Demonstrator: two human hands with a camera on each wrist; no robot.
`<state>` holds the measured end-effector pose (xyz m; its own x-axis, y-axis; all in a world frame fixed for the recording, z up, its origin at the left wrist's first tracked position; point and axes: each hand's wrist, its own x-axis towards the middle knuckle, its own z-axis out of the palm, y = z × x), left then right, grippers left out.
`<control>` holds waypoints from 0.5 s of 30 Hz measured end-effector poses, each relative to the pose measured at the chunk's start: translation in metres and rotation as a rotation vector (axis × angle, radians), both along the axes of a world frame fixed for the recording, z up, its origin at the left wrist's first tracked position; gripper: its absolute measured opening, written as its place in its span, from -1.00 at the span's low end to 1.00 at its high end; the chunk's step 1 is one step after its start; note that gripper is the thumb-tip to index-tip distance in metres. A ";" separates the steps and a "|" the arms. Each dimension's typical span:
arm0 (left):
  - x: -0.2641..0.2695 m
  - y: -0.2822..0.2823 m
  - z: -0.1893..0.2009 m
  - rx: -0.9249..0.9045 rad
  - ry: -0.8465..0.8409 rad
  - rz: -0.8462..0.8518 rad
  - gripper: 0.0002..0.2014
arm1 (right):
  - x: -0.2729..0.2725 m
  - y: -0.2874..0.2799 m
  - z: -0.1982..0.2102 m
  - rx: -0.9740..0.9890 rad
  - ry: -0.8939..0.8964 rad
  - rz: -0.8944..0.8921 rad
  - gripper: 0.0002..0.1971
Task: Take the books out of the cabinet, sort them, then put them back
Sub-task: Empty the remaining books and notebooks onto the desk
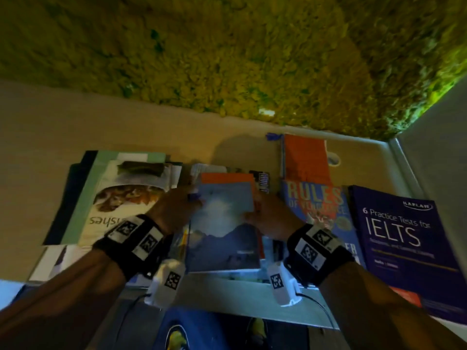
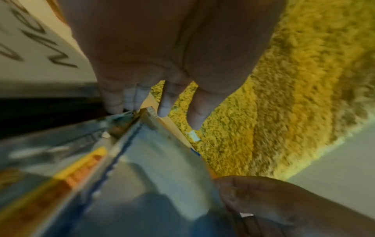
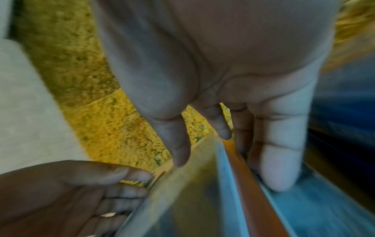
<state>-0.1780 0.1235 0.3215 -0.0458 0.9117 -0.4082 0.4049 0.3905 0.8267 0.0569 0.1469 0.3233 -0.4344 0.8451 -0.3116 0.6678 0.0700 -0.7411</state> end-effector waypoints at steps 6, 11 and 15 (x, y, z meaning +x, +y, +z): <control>-0.004 -0.014 -0.001 0.034 0.420 -0.200 -0.38 | -0.003 -0.016 -0.007 -0.048 -0.276 -0.111 -0.57; 0.000 -0.019 -0.007 0.079 0.438 -0.208 -0.31 | -0.003 -0.010 -0.010 -0.068 -0.295 -0.182 -0.71; 0.005 -0.018 -0.002 0.177 0.293 -0.087 -0.37 | 0.002 -0.008 -0.015 -0.081 -0.229 -0.205 -0.59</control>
<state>-0.1732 0.1056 0.3197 -0.0566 0.9727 -0.2248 0.6603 0.2054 0.7224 0.0586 0.1386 0.3086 -0.1684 0.8760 -0.4519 0.8123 -0.1363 -0.5671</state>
